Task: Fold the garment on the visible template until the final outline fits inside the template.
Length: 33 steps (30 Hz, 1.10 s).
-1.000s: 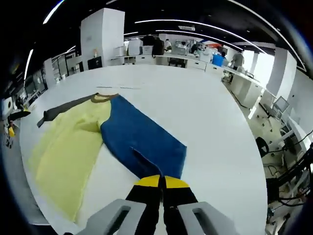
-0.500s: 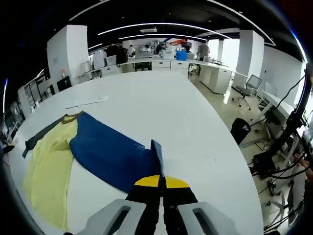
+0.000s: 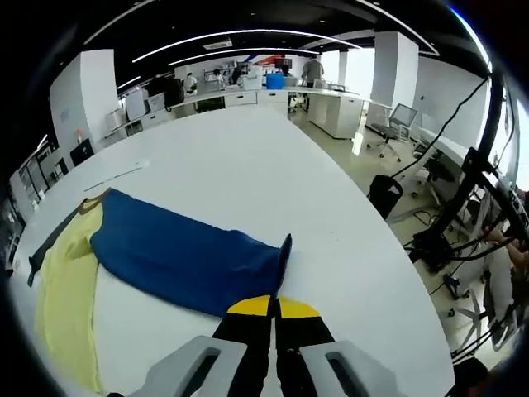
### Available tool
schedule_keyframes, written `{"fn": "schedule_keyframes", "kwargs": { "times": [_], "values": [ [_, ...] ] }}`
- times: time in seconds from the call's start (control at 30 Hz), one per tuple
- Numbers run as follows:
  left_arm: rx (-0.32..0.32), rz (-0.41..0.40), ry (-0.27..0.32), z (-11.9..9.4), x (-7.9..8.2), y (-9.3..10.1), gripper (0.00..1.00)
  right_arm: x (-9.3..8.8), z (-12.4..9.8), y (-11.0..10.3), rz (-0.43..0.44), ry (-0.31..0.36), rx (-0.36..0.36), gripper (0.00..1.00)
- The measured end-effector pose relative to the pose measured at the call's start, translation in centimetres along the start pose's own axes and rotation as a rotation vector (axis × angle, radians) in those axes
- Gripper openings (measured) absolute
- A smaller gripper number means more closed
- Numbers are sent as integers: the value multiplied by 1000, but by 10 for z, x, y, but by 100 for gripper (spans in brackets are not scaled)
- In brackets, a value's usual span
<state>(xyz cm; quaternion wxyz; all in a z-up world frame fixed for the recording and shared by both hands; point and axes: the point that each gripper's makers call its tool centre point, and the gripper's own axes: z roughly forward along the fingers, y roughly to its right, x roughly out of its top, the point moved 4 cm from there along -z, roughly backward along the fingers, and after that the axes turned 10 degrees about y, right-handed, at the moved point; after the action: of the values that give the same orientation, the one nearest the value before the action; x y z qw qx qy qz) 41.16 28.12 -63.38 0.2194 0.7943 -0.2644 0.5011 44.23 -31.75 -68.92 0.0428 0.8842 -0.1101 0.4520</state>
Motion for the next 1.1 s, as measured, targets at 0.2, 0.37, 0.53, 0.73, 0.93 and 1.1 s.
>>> {"fn": "schedule_keyframes", "kwargs": {
  "times": [0.2,0.37,0.53,0.73,0.93,1.1],
  "values": [
    [5,3,-15,-4,-3,-1,96,-4,-2,7,34,-17,-32,0],
    [16,-6,-13,-6,-3,0,96,-10,-4,11,-27,-56,-50,0],
    [28,-11,-18,-6,-4,-1,97,-4,-10,0,-104,-48,-10,26],
    [48,-30,-29,-5,-6,-4,95,1,-19,-32,-164,-48,111,44],
    [76,-103,-64,-1,-17,-10,88,-3,-27,-73,-205,-69,257,58],
    [86,-94,-71,3,-25,-11,81,-13,-39,-108,-205,-100,394,63]
  ]
}}
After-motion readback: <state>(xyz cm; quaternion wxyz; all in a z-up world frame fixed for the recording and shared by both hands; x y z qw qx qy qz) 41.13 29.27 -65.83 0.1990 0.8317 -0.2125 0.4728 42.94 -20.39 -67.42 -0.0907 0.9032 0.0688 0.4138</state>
